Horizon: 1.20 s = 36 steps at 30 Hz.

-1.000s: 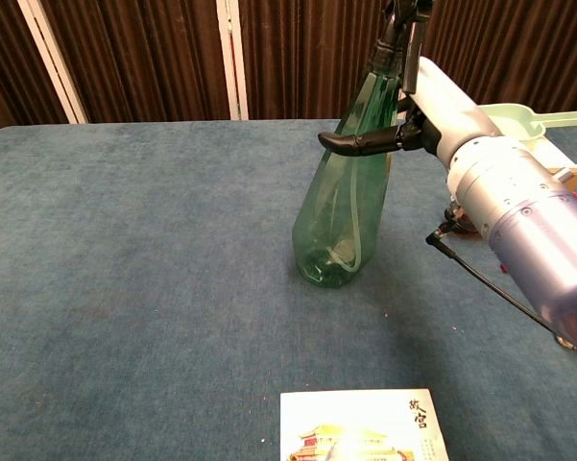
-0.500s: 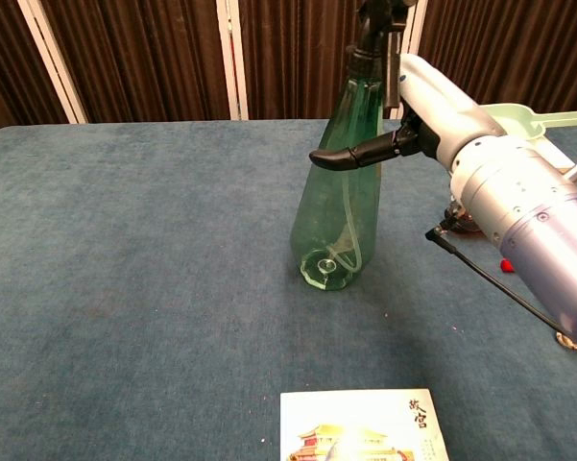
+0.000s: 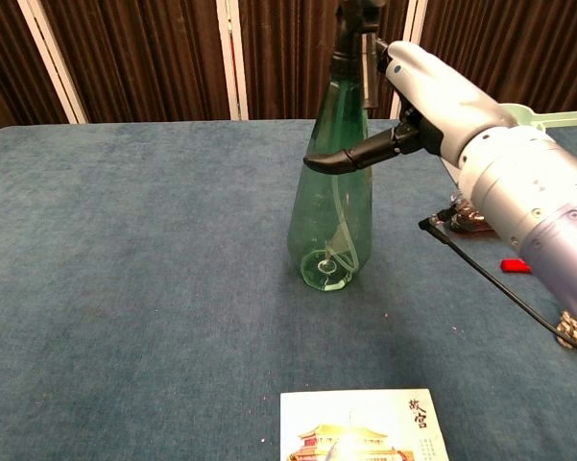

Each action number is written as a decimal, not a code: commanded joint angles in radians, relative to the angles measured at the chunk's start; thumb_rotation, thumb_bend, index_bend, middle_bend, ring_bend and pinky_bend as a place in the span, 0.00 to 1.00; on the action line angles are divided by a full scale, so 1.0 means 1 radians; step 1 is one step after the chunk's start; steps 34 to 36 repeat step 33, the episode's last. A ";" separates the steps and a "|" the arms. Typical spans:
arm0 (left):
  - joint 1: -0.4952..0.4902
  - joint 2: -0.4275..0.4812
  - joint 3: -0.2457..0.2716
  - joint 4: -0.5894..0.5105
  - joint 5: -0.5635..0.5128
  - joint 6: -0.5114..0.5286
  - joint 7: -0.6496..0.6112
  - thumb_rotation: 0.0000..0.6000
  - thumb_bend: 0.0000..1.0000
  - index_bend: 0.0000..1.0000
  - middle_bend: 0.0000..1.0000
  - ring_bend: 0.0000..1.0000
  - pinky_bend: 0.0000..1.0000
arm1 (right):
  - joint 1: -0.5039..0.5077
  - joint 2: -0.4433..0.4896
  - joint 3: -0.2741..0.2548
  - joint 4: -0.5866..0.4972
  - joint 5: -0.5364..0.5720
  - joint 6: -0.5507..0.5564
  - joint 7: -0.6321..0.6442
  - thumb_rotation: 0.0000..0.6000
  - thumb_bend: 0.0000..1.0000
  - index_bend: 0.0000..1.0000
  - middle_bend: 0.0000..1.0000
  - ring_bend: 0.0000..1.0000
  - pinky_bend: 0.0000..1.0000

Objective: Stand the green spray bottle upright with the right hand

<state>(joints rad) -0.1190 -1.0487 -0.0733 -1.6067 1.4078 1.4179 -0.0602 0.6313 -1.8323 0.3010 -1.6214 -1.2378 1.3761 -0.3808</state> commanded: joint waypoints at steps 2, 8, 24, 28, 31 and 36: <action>0.006 0.000 0.003 -0.004 0.010 0.014 0.006 1.00 0.02 0.00 0.00 0.00 0.00 | -0.027 0.063 -0.031 -0.013 0.008 -0.017 -0.030 1.00 0.09 0.00 0.00 0.00 0.08; 0.003 -0.013 0.010 -0.005 0.016 0.010 0.046 1.00 0.02 0.00 0.00 0.00 0.00 | -0.104 0.192 -0.088 0.013 0.013 -0.048 0.077 1.00 0.09 0.00 0.00 0.00 0.08; 0.006 -0.037 0.014 -0.016 0.038 0.035 0.109 1.00 0.02 0.00 0.00 0.00 0.00 | -0.321 0.486 -0.204 0.076 -0.040 0.062 0.169 1.00 0.13 0.00 0.00 0.00 0.03; 0.005 -0.042 0.023 -0.009 0.055 0.036 0.106 1.00 0.02 0.00 0.00 0.00 0.00 | -0.416 0.551 -0.237 0.026 -0.013 0.138 0.155 1.00 0.13 0.00 0.00 0.00 0.03; 0.004 -0.044 0.024 -0.006 0.059 0.035 0.108 1.00 0.02 0.00 0.00 0.00 0.00 | -0.466 0.579 -0.261 0.004 -0.013 0.163 0.173 1.00 0.14 0.00 0.00 0.00 0.02; 0.002 -0.046 0.023 -0.004 0.062 0.035 0.108 1.00 0.02 0.00 0.00 0.00 0.00 | -0.482 0.611 -0.279 -0.026 -0.017 0.153 0.163 1.00 0.14 0.00 0.00 0.00 0.01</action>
